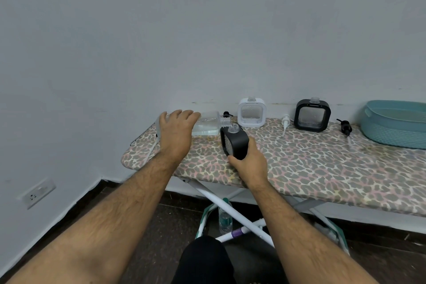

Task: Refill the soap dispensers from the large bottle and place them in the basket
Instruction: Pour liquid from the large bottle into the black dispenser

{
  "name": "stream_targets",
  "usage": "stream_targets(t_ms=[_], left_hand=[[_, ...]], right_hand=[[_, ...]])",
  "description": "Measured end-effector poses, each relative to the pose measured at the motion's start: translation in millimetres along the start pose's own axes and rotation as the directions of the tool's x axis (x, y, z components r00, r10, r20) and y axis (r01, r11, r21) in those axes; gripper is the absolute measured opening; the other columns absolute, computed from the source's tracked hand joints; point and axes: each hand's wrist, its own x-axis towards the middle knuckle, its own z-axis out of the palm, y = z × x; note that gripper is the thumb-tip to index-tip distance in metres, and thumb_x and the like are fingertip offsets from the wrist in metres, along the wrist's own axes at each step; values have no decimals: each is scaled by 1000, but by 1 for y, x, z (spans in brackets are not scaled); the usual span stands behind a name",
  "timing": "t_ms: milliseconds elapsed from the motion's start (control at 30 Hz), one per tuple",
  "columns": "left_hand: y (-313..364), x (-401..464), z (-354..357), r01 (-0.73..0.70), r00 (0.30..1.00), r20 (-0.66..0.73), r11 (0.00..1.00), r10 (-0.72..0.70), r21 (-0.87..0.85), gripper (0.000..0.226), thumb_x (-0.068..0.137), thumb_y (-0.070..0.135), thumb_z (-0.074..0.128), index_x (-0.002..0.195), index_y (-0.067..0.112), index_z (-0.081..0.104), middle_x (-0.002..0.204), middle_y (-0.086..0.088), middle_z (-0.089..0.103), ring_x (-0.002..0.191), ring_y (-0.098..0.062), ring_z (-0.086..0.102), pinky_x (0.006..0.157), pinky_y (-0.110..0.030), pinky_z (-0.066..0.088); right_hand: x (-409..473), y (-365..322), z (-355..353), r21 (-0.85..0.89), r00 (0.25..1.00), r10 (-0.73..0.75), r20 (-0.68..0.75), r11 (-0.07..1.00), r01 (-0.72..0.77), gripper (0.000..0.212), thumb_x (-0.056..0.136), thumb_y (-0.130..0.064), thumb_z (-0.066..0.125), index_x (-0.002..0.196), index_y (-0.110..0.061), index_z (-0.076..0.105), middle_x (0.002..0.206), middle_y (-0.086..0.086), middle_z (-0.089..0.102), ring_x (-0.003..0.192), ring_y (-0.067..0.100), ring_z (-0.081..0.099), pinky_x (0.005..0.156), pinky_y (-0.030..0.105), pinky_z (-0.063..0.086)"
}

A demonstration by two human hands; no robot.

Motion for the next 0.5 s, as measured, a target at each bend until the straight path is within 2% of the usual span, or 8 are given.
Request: stream_targets(t_ms=[167,333,500], left_hand=[[2,0,-3,5,1000,22,1000,-5,0,69,74,-10,66,131,28,58,133,2,62,127,-28,52,110,-56,24],[2,1,-5,4,1000,24,1000,-4,-5,68,76,-11,64,132,28,58,134,3,61,128,-27,51,111,-55,22],[2,1,-4,-2,1000,17,1000,2,-3,68,76,-11,63,131,28,58,133,3,61,128,-27,51,110,-55,22]], right_hand=[[1,2,1,-9,1000,-24,-2,1000,24,61,74,-39,77,121,-41,38,96,-9,70,73,17,71,62,40,62],[1,2,1,10,1000,-16,6,1000,16,62,75,-38,77,123,-42,38,96,-9,70,71,16,72,59,40,62],[1,2,1,0,1000,-12,8,1000,12,61,73,-40,76,121,-42,38,95,-8,71,73,19,72,62,41,62]])
